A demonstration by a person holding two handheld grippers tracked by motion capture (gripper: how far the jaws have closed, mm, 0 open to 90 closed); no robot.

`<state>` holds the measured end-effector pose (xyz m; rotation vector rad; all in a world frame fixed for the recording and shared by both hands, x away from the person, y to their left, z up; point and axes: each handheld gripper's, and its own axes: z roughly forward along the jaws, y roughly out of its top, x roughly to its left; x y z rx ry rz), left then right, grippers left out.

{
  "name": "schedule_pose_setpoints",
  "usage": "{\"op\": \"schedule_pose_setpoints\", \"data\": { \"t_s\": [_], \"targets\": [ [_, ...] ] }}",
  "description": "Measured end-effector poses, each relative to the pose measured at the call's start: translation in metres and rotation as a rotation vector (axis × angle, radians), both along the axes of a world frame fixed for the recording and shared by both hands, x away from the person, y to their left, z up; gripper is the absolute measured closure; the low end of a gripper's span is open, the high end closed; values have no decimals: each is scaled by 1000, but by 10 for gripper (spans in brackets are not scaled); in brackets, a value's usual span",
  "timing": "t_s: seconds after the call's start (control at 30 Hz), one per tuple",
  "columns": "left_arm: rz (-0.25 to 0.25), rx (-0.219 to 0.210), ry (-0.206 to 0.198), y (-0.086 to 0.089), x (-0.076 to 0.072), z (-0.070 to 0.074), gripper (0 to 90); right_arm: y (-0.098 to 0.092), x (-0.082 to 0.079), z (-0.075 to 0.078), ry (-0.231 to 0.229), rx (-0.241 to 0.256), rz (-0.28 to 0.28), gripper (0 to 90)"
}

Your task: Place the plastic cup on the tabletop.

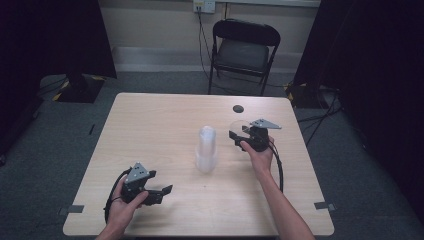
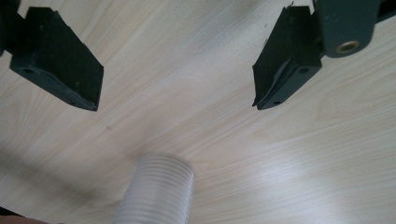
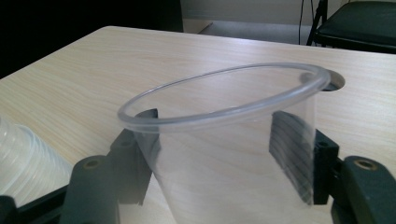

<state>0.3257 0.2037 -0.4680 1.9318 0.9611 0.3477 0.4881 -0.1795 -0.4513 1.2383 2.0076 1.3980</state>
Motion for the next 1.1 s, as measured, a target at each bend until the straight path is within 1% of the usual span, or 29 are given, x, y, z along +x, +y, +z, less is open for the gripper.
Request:
{"op": "schedule_pose_setpoints", "data": {
  "t_s": [0.13, 0.23, 0.37, 0.43, 0.5, 0.97, 1.1],
  "targets": [
    [1, -1, 6, 1, 0, -1, 160, 4, 3, -5, 12, -9, 5, 321],
    [3, -1, 5, 1, 0, -1, 161, 5, 6, -7, 22, -10, 5, 298],
    [1, -2, 5, 0, 0, -1, 161, 6, 6, -9, 33, -13, 11, 290],
    [-1, 6, 2, 0, 0, -1, 161, 7, 6, -10, 37, -21, 12, 285],
    [-2, 6, 4, 0, 0, -1, 161, 8, 6, -12, 44, -20, 17, 279],
    [0, 0, 4, 1, 0, -1, 162, 11, 4, -16, 45, -23, 30, 257],
    [1, 1, 5, 1, 0, -1, 162, 11, 3, -17, 50, -36, 33, 255]
  ]
}}
